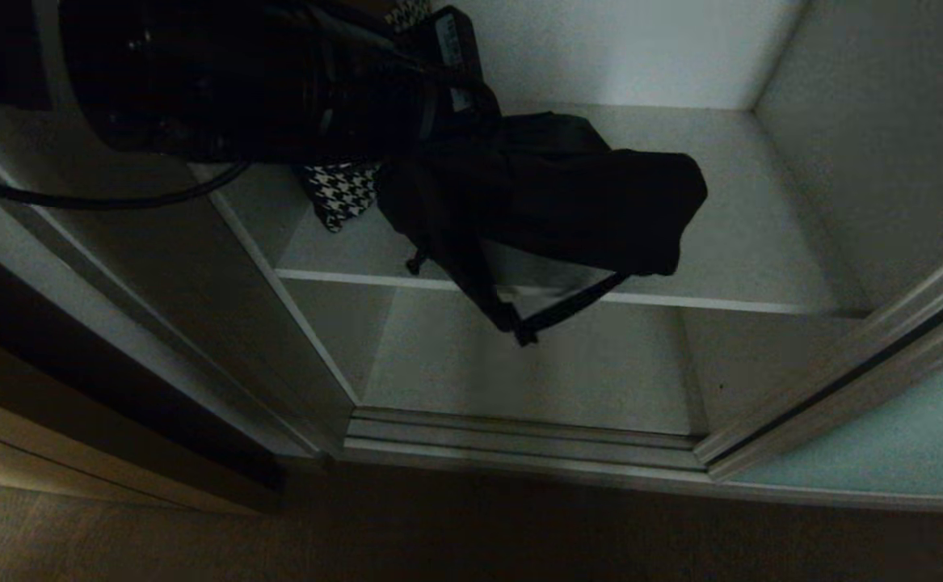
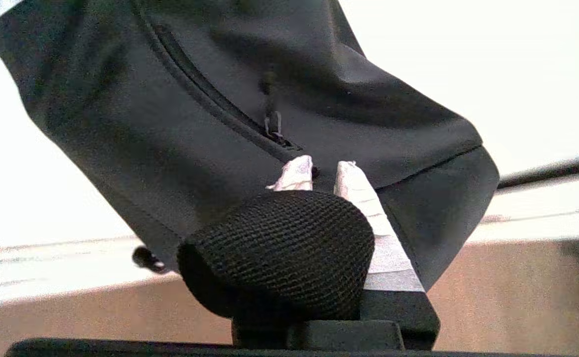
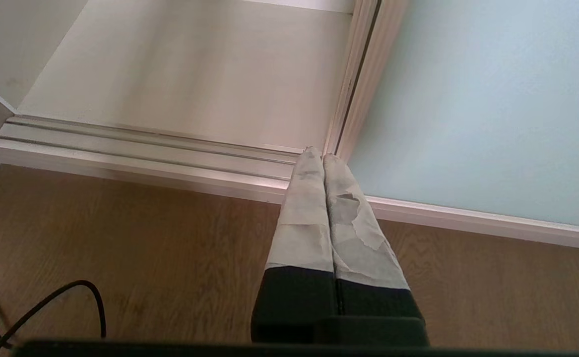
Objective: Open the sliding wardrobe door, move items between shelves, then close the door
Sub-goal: Place the bag on the lower shelf
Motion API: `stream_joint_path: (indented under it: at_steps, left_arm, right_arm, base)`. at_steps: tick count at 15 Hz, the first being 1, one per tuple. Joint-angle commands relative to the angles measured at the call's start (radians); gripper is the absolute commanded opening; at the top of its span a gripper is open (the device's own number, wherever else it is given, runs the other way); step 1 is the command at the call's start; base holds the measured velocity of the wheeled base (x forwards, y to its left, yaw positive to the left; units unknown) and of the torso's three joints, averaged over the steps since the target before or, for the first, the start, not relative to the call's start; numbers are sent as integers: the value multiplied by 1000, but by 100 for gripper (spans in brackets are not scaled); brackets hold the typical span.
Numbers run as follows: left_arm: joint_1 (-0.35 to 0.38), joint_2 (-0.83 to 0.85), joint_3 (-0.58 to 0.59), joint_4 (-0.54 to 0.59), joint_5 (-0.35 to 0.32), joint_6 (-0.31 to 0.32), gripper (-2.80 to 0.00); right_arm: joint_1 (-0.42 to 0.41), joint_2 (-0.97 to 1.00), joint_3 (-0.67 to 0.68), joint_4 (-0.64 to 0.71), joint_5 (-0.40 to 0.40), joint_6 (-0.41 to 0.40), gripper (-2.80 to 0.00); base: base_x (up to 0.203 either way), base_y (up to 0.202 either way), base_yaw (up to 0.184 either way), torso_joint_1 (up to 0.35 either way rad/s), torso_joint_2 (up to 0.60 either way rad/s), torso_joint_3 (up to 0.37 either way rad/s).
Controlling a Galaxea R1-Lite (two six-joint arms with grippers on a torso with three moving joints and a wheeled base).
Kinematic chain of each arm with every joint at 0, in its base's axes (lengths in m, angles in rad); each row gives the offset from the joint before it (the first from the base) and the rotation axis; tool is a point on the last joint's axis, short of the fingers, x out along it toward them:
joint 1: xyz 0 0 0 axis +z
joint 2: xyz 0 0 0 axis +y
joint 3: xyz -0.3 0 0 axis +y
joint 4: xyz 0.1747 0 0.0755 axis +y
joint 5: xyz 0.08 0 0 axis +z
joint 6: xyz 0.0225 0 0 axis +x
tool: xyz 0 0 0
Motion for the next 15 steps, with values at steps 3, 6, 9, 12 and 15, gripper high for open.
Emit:
stream_joint_path:
  at_steps: [3,6,9,12,15]
  left_arm:
    - [-42,-82,37,34,51,52,-280]
    - [-43,-141,45,37,54,77,-280]
    - [-58,-215,123,28,45,132,-280]
    - [-125,-254,141,28,50,182,-280]
    - [-125,-270,141,26,59,210,-280]
  right_arm:
    - [0,-2,0,0,0,0,-280]
    - [0,-2,0,0,0,0,-280]
    - [2,0,0,0,0,0,-280]
    - [0,0,0,0,0,0,-280]
    - [0,0,0,0,0,0,-280]
  base:
    - [0,0,0,0,0,0]
    - [0,0,0,0,0,0]
    - [0,0,0,0,0,0]
    - [0,0,0,0,0,0]
    - [0,0,0,0,0,0]
